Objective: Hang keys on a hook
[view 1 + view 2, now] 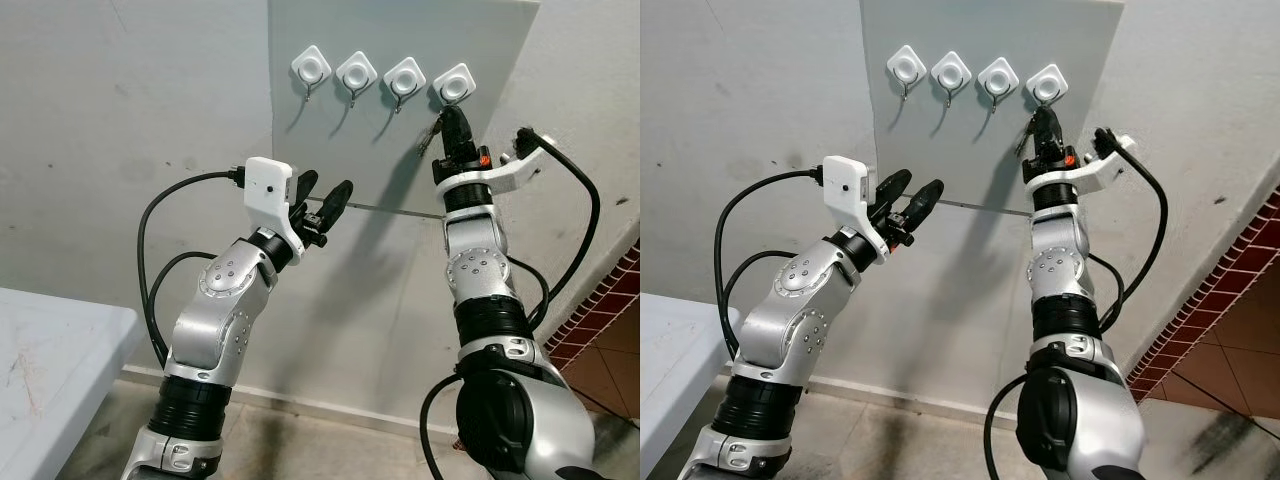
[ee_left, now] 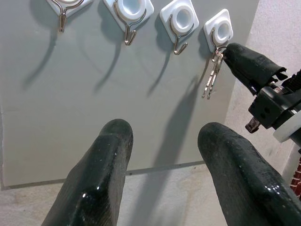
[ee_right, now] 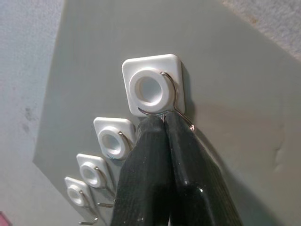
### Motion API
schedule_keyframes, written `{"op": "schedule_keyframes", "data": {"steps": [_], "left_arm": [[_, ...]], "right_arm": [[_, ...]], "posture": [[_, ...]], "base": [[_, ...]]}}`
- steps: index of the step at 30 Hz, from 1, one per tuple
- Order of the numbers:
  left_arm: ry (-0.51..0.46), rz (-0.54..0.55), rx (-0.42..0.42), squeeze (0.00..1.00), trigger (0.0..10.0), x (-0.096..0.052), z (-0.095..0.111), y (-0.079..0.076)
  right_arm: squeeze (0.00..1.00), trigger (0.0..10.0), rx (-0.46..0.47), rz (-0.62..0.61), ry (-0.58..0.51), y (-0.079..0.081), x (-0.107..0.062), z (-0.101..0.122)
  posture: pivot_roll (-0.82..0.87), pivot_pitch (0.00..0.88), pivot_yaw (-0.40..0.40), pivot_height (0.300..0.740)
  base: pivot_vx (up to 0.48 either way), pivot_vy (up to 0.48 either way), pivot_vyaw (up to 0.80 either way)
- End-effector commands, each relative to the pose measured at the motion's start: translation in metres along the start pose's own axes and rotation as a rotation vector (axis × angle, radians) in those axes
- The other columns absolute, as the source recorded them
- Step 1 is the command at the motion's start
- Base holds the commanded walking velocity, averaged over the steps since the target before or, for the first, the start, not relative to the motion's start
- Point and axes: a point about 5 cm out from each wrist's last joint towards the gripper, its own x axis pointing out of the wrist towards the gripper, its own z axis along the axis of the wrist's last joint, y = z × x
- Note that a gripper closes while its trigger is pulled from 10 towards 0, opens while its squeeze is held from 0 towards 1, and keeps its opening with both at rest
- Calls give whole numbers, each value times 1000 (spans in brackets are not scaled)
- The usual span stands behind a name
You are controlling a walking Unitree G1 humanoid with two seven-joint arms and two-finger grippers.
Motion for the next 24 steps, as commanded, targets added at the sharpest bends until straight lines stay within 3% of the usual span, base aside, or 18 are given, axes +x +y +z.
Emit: {"op": "schedule_keyframes", "data": {"steps": [1,16,24], "left_arm": [[-5,0,0,0,10000,-1,2,-2],[-4,13,-5,0,10000,-3,2,-1],[-3,18,-7,0,10000,-4,2,-2]], "right_arm": [[0,10000,21,-45,-5,-11,-7,-2],[0,10000,98,63,-45,-2,-13,-5],[0,10000,117,57,-64,-3,-14,-2]], "posture": [[-1,0,-33,740],[12,0,-45,740],[16,0,-51,740]], "base": [[0,0,0],[0,0,0],[0,0,0]]}}
